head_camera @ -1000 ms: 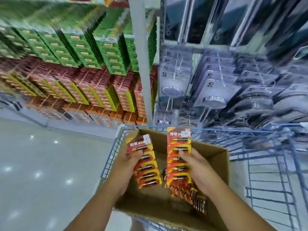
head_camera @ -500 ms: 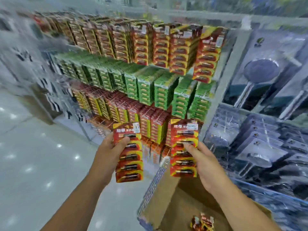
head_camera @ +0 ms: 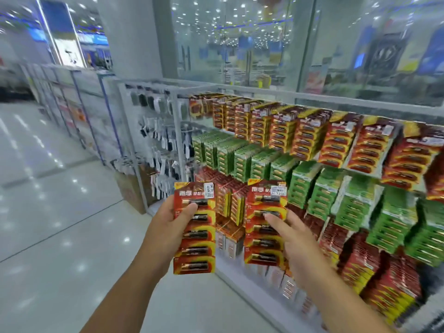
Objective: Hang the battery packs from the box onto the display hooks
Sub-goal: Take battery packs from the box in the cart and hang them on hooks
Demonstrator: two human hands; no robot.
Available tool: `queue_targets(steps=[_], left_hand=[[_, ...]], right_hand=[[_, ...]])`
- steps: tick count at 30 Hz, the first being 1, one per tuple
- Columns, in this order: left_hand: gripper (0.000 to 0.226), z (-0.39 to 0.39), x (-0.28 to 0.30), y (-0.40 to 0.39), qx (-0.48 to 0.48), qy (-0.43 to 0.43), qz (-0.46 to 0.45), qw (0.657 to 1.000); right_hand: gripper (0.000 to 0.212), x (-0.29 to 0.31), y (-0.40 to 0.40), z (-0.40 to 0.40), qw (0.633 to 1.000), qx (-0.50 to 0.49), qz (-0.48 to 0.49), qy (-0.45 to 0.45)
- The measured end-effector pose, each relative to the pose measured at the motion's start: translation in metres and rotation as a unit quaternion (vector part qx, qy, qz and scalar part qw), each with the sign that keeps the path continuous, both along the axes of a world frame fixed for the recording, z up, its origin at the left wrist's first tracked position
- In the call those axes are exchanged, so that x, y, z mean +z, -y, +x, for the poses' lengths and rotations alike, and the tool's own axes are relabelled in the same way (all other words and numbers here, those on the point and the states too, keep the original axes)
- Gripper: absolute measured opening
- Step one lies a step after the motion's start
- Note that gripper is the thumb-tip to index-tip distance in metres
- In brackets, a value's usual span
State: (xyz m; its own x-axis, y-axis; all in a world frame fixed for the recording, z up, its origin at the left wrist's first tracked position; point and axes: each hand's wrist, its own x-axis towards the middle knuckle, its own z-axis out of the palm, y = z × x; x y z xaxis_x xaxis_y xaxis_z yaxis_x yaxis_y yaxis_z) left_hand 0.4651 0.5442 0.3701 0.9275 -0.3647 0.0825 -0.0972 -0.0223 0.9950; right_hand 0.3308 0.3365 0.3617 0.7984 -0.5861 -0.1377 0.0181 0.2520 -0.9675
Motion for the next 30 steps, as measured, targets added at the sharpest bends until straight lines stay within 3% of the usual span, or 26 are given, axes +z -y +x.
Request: queue_targets(steps=[10, 22, 30], left_hand=[[0.015, 0.119, 0.032, -0.031, 0.014, 0.011, -0.025, 1.0], [0.015, 0.308, 0.058, 0.057, -0.019, 0.029, -0.01, 0.999], [0.014, 0.423, 0.077, 0.114, -0.052, 0.042, -0.021, 0.998]], right_hand=[[0.016, 0.023, -0.028, 0.135, 0.999, 0.02, -0.028, 0.013], [0.02, 0.04, 0.045, 0.327, 0.998, -0.001, -0.01, 0.058], [0.023, 0.054, 0.1, 0.425, 0.996, -0.044, -0.048, 0.054]])
